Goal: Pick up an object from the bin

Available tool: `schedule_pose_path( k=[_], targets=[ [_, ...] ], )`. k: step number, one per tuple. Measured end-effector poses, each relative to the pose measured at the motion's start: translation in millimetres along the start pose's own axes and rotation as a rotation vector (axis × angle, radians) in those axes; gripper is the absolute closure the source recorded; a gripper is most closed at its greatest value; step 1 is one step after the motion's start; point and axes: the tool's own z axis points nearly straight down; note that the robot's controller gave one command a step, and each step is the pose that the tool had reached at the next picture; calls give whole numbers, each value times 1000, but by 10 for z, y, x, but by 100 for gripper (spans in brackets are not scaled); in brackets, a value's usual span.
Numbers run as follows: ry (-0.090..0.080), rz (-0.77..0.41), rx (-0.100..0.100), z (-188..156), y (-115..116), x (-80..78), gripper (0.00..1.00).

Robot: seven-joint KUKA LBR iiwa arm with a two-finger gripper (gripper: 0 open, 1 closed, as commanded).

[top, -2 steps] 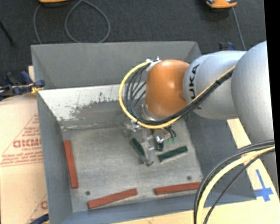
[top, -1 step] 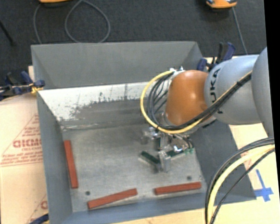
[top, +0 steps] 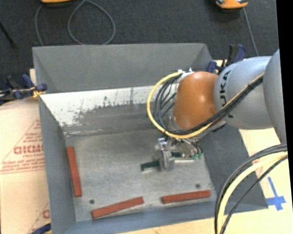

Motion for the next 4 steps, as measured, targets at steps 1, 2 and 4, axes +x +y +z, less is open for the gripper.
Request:
schedule_pose_path(
  k=[1, 2, 4],
  targets=[
    [-4, -189, 2, -1371, -235, -121, 100],
    [3, -186, -4, -1328, -221, -105, 0],
    [8, -221, -5, 43, 139, 298, 0]
  ],
)
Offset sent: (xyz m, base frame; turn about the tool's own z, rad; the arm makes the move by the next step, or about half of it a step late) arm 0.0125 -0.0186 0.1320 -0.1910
